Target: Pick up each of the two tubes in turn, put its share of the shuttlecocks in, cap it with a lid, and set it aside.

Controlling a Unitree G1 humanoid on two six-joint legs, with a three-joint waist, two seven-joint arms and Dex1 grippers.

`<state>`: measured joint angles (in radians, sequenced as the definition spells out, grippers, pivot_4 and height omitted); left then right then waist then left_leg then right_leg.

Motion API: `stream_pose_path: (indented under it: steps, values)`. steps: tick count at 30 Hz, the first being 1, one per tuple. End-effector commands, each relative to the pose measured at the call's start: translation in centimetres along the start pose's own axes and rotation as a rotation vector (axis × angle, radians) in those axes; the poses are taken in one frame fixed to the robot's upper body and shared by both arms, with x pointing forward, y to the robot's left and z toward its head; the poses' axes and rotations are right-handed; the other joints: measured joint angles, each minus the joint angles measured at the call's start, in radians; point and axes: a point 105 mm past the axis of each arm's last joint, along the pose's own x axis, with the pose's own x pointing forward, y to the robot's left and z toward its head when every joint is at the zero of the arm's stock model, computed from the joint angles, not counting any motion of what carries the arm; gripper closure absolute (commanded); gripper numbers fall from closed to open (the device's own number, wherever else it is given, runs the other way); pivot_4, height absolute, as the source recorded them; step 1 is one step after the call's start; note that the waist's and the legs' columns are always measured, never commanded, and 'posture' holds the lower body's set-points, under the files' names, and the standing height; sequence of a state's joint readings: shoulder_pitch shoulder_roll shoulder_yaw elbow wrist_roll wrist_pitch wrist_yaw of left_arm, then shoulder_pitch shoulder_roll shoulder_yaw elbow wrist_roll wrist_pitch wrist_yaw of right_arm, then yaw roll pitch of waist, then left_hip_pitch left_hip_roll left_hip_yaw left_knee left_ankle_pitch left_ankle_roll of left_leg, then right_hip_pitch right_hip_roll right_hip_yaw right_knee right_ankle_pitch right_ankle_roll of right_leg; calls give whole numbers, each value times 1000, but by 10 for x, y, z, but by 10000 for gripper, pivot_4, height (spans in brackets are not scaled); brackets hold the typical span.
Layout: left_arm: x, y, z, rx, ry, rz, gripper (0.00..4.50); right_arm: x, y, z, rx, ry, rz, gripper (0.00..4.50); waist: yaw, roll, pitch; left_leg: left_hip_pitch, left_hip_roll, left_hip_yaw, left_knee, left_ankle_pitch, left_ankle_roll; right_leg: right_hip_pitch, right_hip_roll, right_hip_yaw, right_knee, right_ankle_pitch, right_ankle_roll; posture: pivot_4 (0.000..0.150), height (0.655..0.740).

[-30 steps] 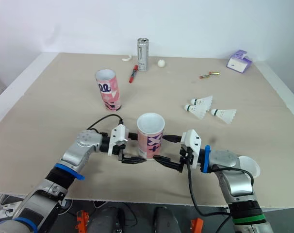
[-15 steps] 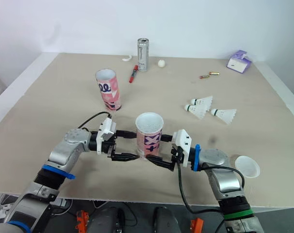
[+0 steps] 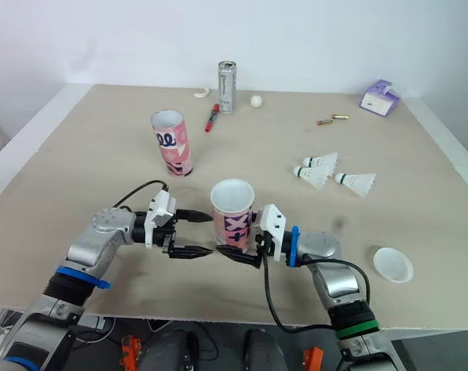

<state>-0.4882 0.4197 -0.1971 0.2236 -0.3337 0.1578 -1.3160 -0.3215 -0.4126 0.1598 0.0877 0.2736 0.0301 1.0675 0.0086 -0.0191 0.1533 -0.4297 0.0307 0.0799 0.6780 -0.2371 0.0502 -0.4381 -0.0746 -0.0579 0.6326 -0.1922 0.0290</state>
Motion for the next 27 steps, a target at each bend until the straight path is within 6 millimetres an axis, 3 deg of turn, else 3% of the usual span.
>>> stream_pose_path:
  steps: [1,6,10,23,27]
  values:
    - [-4,0,9,60,-10,7,671,6,-2,10,-39,-37,14,0,0,0,0,0,0,0,0,0,-1,0,0,0,0,0,0,1500,7400]
    - [-4,0,8,66,-6,11,671,5,-1,8,-32,-29,23,0,0,0,0,0,0,0,0,1,-1,0,0,0,0,0,0,1500,7400]
    - [-3,0,8,70,-7,10,0,2,0,6,-30,-21,23,10457,0,0,0,0,0,0,0,1,-1,0,0,1,0,0,0,1500,7400]
    - [1,2,9,81,-4,-2,0,-4,2,10,-25,-27,-13,10457,0,0,0,1,0,0,0,2,-4,1,0,1,1,1,1,1500,7400]
    - [5,1,12,83,-17,-15,0,-15,-2,20,-2,-69,-93,10457,1,0,0,1,0,0,0,2,-4,1,0,1,1,1,1,1500,7400]
